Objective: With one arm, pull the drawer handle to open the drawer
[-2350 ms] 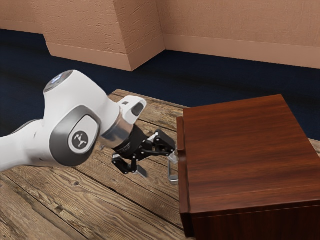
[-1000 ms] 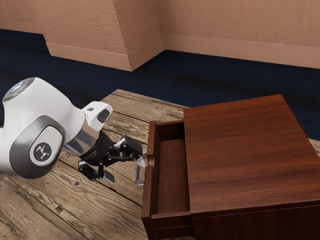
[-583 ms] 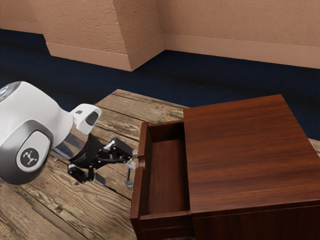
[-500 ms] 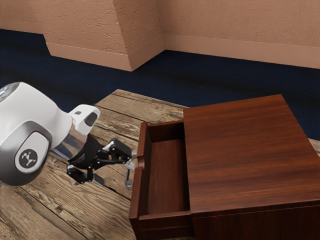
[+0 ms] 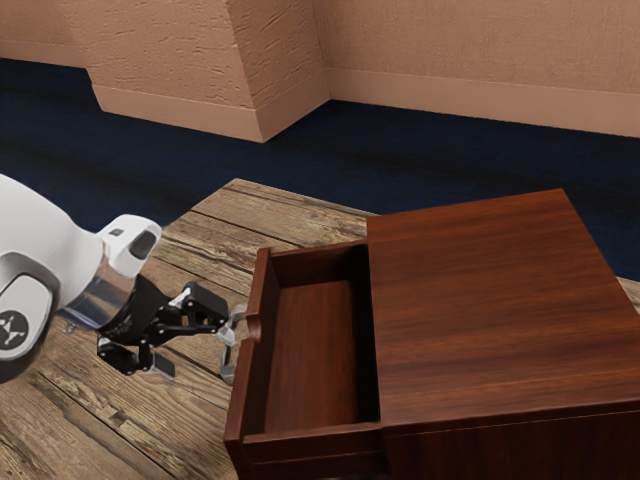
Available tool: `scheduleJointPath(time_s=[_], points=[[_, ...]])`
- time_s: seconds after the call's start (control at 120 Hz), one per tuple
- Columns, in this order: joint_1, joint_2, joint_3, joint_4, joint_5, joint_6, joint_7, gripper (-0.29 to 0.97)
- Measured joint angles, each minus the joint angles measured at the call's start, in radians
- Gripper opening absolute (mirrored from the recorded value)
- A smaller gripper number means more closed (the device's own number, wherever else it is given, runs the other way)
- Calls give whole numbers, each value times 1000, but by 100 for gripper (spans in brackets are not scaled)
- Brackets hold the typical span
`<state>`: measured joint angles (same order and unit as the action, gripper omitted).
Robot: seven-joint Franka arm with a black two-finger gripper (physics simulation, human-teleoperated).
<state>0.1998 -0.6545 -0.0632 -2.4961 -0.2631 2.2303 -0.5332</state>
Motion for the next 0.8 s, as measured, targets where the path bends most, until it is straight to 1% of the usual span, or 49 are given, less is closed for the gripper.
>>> scheduleJointPath(time_s=[0.417, 0.542, 0.8], points=[[-20, -18, 9, -19, 28, -19, -16, 68], [-21, -36, 30, -32, 39, -21, -20, 68], [-22, -61, 38, -43, 61, -31, -32, 68]])
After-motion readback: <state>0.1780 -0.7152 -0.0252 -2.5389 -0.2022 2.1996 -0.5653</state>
